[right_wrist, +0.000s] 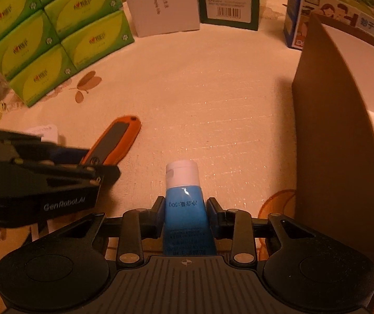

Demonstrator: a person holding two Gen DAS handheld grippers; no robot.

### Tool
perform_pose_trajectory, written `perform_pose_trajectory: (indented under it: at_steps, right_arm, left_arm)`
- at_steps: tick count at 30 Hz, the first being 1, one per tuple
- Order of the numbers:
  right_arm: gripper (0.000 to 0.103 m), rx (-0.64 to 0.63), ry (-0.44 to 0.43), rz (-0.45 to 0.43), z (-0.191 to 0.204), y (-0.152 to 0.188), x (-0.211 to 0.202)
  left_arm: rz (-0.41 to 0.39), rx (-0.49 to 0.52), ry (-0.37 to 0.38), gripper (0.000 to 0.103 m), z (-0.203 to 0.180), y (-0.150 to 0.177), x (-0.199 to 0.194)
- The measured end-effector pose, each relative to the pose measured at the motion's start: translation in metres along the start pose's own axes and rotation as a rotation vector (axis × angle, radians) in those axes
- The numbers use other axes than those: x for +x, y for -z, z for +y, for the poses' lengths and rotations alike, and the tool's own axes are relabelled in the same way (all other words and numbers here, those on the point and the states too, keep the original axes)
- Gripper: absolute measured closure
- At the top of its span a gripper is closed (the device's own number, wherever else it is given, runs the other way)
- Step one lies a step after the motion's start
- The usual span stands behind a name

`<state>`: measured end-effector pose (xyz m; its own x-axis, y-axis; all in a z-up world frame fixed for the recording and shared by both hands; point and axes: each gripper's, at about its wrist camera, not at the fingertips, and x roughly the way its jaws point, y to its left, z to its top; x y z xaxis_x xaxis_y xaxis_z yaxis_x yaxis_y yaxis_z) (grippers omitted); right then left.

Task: Organize rigid objects
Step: 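Grasp the orange utility knife with the left tool while the right tool grasps the blue tube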

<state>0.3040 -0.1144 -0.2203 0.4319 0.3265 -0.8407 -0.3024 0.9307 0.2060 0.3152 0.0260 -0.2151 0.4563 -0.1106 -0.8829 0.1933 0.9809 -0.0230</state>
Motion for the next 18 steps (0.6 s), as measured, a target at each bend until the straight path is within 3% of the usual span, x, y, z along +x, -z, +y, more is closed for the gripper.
perform_pose_trajectory:
  at_steps: [7, 12, 18]
  right_arm:
    - [0.073, 0.017, -0.038, -0.039, 0.001, 0.002, -0.031]
    - [0.073, 0.029, -0.034, -0.017, 0.0, 0.011, -0.039]
    - [0.073, 0.043, -0.022, 0.001, -0.001, 0.01, -0.036]
  left_arm:
    - [-0.003, -0.056, 0.015, 0.072, -0.004, 0.014, -0.026]
    - [0.066, -0.075, 0.022, 0.074, -0.015, 0.03, -0.019]
    - [0.081, -0.058, 0.018, 0.073, -0.02, 0.02, -0.006]
